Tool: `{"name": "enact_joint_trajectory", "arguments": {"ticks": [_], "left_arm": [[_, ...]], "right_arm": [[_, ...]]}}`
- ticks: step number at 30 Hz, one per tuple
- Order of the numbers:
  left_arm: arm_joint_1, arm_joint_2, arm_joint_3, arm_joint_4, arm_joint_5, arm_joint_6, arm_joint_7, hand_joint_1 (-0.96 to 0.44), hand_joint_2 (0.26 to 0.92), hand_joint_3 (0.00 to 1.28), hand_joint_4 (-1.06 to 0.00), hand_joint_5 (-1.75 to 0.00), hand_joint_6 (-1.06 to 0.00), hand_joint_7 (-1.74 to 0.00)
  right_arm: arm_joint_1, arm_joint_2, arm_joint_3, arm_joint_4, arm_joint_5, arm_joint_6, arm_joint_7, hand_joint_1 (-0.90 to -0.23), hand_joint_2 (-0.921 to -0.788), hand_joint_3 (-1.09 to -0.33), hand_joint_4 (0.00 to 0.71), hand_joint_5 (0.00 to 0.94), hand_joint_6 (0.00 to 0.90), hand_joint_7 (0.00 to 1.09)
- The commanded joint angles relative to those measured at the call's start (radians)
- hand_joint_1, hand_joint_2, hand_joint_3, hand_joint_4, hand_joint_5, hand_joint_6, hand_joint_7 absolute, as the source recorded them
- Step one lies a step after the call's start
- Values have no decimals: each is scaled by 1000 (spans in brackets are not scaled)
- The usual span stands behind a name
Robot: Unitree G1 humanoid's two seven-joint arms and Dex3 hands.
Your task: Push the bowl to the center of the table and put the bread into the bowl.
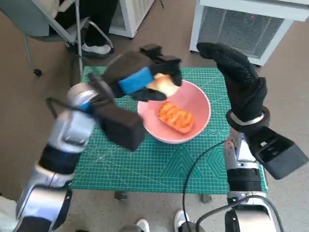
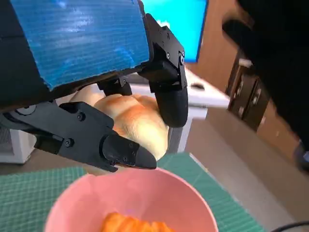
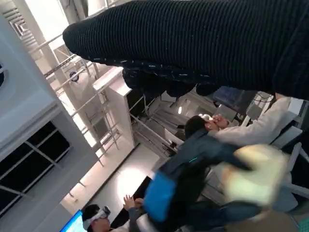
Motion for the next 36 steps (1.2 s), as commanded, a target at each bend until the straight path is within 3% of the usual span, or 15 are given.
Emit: {"name": "enact_joint_trajectory", "arguments": {"ticks": [1, 4, 5, 6, 7, 8, 9, 11, 15, 18, 23, 24, 30, 36], "left_arm": [[-38, -32, -38, 100, 40, 14, 13, 0, 921, 154, -587, -1288, -534, -1248], [-43, -48, -54, 131, 48, 47, -11, 0, 921, 225, -509, -1303, -449, -1392], [-43, -51, -57, 136, 49, 57, -20, -69, 921, 256, -464, -1177, -425, -1438], [-45, -54, -65, 140, 51, 83, -46, -168, 921, 277, -477, -877, -417, -1464], [-47, -57, -71, 143, 53, 101, -65, -171, 904, 240, -432, -590, -355, -1127], [-52, -58, -80, 146, 55, 124, -96, -172, 908, 209, -422, -475, -357, -960], [-55, -59, -86, 148, 56, 141, -117, -192, 912, 162, -370, -305, -350, -669], [-69, -61, -98, 148, 50, 206, -201, -237, 918, 114, -259, -126, -316, -331], [-79, -60, -94, 117, 28, 291, -298, -300, 920, 92, -128, -33, -254, -130], [-65, -58, -60, 73, -10, 317, -321, -320, 921, 87, -90, -10, -233, -76], [10, -79, 38, 44, -118, 214, -214, -313, 921, 75, -76, -3, -229, -49], [26, -87, 60, 41, -142, 186, -185, -334, 921, 136, -48, -1, -184, -36], [95, -138, 174, 31, -251, -20, -3, -371, 920, 67, -70, 0, -235, -36], [157, -218, 264, -15, -369, -150, 116, -431, 921, 184, -82, -5, -244, -37]], "right_arm": [[21, -5, -3, -18, 1, 17, 2, -567, -921, -762, 101, 281, -1, 620], [26, -7, -3, -33, 2, 26, -1, -564, -921, -768, 98, 279, -1, 619], [27, -8, -3, -37, 2, 29, -2, -563, -921, -771, 97, 279, -1, 618], [29, -9, -3, -43, 0, 31, -4, -562, -921, -773, 96, 279, -1, 617], [30, -10, -3, -48, -2, 33, -6, -560, -921, -777, 93, 279, -1, 617], [32, -11, -4, -53, -5, 35, -9, -559, -921, -778, 92, 280, -1, 616], [33, -11, -4, -57, -7, 37, -11, -558, -921, -780, 91, 281, -1, 616], [33, -13, -5, -63, -11, 39, -17, -557, -921, -784, 88, 283, -1, 614], [36, -16, -6, -77, -18, 46, -28, -554, -921, -789, 84, 287, -1, 612], [36, -18, -8, -86, -23, 50, -37, -555, -921, -792, 82, 297, -1, 608], [34, -21, -12, -92, -28, 55, -49, -561, -921, -793, 58, 357, -1, 611], [33, -21, -12, -93, -29, 56, -50, -564, -921, -794, 53, 367, -1, 610], [23, -22, -14, -90, -24, 60, -49, -567, -921, -788, 44, 391, -1, 611], [7, -27, -18, -86, -26, 59, -53, -552, -921, -774, 42, 390, -1, 619]]}}
